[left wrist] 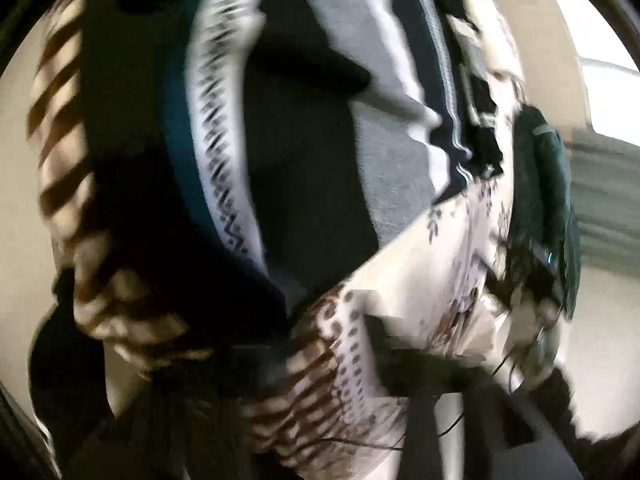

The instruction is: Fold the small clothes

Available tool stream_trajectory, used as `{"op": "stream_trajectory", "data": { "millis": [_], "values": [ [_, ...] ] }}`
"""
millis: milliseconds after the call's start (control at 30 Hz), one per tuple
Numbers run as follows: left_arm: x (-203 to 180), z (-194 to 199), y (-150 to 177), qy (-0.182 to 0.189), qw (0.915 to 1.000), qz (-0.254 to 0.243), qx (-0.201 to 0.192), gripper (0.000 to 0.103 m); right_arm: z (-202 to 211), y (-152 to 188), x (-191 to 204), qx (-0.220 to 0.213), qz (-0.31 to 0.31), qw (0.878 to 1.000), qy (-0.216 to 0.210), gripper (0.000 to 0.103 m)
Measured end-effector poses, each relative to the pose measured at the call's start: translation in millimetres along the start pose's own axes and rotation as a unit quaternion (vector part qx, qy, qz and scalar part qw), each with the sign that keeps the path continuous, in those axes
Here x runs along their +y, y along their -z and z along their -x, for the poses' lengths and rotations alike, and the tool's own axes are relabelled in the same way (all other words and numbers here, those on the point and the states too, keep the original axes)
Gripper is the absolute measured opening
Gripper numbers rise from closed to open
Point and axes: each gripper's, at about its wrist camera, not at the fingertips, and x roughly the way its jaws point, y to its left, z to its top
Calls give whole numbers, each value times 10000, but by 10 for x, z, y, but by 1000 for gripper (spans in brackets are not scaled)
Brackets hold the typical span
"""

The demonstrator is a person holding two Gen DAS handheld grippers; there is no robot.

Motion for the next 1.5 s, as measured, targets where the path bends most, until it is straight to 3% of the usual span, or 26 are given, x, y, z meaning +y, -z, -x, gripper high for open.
{"op": "stream_trajectory", "data": {
  "millis": [167, 400, 433, 467, 733, 833, 900, 933, 967, 1000, 1067, 1167, 1300, 1433, 1500],
  "values": [
    [-171, 17, 183, -68, 9972, -692, 279, 2, 58, -811, 187, -597, -193, 9965, -545, 49],
    [99, 177, 254, -227, 9974, -570, 380, 2, -180, -1562, 410, -771, -445, 9932, -749, 47],
    [113, 178, 250, -242, 9973, -574, 380, 2, -193, -1592, 440, -854, -435, 9933, -648, 13],
    [120, 187, 261, -225, 9973, -584, 386, 1, -240, -1614, 496, -844, -402, 9951, -311, 8],
    [148, 189, 187, 54, 9987, -367, 359, 1, 79, -1900, 704, -1331, -215, 9882, 724, 6],
    [228, 207, 129, 135, 9994, -161, 289, 2, -108, -2020, 810, -1189, 16, 9865, 1126, 6],
    [274, 219, 109, 248, 9991, -54, 343, 4, -256, -2039, 855, -817, 176, 9884, 1268, 9],
    [296, 237, 103, 208, 9991, 20, 372, 5, -245, -2020, 858, -767, 198, 9885, 1286, 13],
    [310, 263, 105, 131, 9992, 72, 370, 11, -190, -1960, 854, -742, 200, 9895, 1224, 23],
    [332, 298, 109, 99, 9992, 133, 372, 28, -114, -1849, 825, -694, 145, 9924, 1005, 28],
    [385, 387, 111, 74, 9991, 291, 287, 52, 24, -1571, 721, -597, 25, 9959, 683, 52],
    [452, 478, 69, 105, 9989, 433, 127, 54, 21, -902, 576, -140, 30, 9996, 256, 53],
    [447, 426, -80, 100, 9990, 443, 52, 54, -362, -112, 499, 533, -109, 9982, -270, 53],
    [355, 338, -254, 140, 9993, 341, -42, 54, -786, 252, 485, 673, -352, 9952, -610, 51],
    [303, 306, -321, 175, 9994, 279, -74, 54, -860, 367, 388, 542, -464, 9947, -743, 29]
  ]
}}
